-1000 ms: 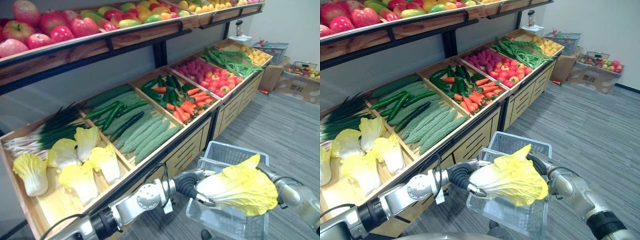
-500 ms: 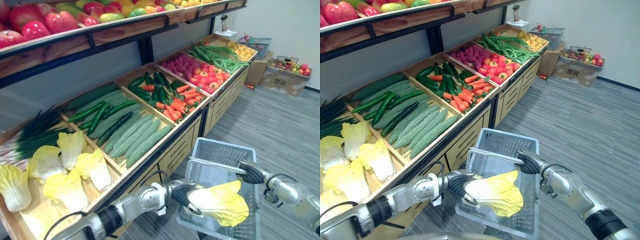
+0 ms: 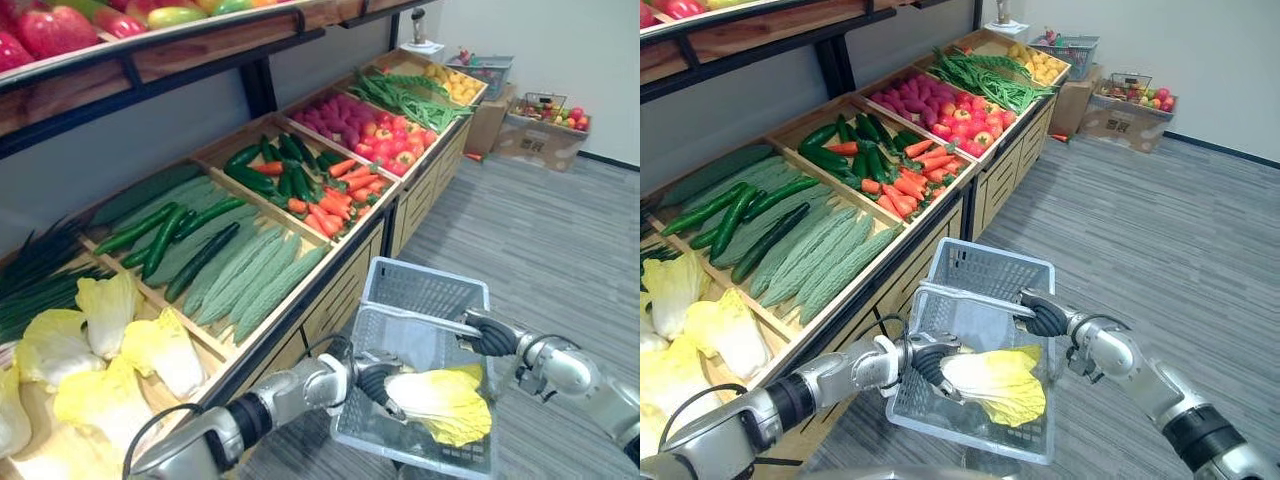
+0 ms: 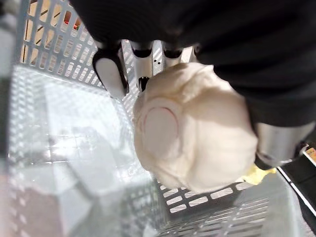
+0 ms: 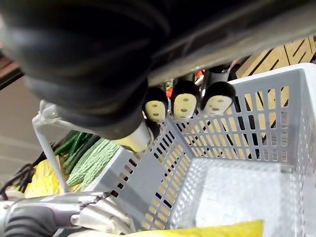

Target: Pick vegetable in the basket

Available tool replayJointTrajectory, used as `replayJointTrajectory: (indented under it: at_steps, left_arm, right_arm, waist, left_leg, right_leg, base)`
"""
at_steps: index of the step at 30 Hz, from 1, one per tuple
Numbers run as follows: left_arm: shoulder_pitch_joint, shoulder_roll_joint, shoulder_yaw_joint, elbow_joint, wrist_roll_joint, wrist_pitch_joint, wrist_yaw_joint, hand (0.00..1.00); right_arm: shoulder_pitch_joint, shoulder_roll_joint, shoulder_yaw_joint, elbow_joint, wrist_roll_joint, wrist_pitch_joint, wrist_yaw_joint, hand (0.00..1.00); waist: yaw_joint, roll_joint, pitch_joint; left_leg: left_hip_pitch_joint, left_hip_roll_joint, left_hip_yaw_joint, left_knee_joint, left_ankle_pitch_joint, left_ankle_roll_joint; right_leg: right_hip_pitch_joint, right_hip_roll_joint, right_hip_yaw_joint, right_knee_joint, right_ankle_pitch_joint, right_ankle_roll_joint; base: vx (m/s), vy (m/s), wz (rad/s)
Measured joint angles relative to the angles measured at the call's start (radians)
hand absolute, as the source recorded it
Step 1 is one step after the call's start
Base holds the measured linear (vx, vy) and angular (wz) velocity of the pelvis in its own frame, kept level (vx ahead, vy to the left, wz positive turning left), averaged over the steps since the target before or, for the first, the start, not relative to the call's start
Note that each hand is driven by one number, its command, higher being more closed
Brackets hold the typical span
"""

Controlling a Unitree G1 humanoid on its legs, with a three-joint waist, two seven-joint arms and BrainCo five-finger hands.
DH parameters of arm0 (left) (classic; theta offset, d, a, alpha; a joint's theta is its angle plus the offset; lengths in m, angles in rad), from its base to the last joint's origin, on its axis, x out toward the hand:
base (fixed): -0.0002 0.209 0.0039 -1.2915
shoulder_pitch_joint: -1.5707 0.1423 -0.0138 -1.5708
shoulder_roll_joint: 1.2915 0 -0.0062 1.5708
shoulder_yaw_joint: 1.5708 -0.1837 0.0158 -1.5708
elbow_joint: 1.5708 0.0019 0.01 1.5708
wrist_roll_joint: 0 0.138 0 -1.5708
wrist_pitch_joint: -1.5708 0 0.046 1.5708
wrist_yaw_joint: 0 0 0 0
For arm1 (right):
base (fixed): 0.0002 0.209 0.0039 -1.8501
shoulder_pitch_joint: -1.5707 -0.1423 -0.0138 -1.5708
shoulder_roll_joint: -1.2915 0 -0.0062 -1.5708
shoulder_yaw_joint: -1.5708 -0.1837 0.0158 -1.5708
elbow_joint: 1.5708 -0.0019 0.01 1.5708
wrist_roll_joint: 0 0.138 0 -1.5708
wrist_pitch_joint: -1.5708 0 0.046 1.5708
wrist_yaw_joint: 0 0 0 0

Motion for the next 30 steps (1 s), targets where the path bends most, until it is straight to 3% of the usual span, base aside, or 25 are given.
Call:
replayJointTrajectory:
  at_steps: [3,4,9,24,28,30]
  left_arm:
    - [-0.006,-0.005,0.0,0.015,0.042,0.0,0.005,1.0]
    - [-0.008,-0.004,0.001,0.018,0.061,-0.001,0.011,0.0]
    - [-0.017,-0.01,0.003,0.06,0.183,-0.015,0.039,0.0]
    - [-0.016,-0.066,0.093,0.108,0.184,-0.013,0.075,0.0]
    - [0.019,-0.04,0.173,-0.076,0.055,-0.01,0.075,0.0]
    - [0.026,-0.014,0.204,-0.246,0.016,-0.012,0.078,0.0]
  right_arm:
    - [-0.003,0.0,0.015,-0.008,0.007,0.0,0.006,1.0]
    - [-0.003,0.0,0.016,-0.009,0.009,0.0,0.01,1.0]
    - [-0.008,0.0,0.023,-0.031,0.011,0.0,0.017,1.0]
    - [0.039,0.041,-0.041,-0.025,0.018,0.005,0.036,1.0]
    - [0.098,0.108,-0.135,0.022,-0.004,0.012,0.033,1.0]
    - [0.149,0.17,-0.219,0.085,-0.032,0.024,0.015,1.0]
  waist:
    - [-0.001,0.002,0.004]
    - [-0.001,0.004,0.006]
    - [0.001,0.004,0.011]
    - [0.013,0.006,0.034]
    - [0.045,0.005,0.035]
    - [0.063,0.004,0.036]
  left_leg:
    - [0.006,0.0,0.004,0.0,-0.001,-0.001]
    - [0.007,0.0,0.005,0.0,-0.001,-0.002]
    - [0.014,0.0,0.019,0.0,-0.004,-0.006]
    - [-0.001,0.012,-0.041,0.0,-0.005,-0.007]
    - [-0.005,0.015,-0.081,0.0,-0.004,-0.005]
    - [-0.024,0.024,-0.145,0.0,0.0,0.002]
  right_leg:
    - [-0.002,0.003,0.003,0.007,-0.007,-0.001]
    - [-0.002,0.004,0.004,0.007,-0.007,-0.001]
    - [-0.001,0.01,0.011,0.008,-0.008,-0.001]
    - [0.0,-0.003,-0.048,0.057,-0.05,-0.005]
    - [0.005,-0.019,-0.09,0.087,-0.073,-0.008]
    - [0.019,-0.039,-0.153,0.097,-0.079,-0.006]
  base:
    - [0.0,-0.055,-0.04]
    - [0.0,-0.043,-0.05]
    - [0.0,-0.053,-0.07]
    - [-0.01,-0.06,0.12]
    - [-0.01,-0.043,0.34]
    - [-0.01,-0.042,0.73]
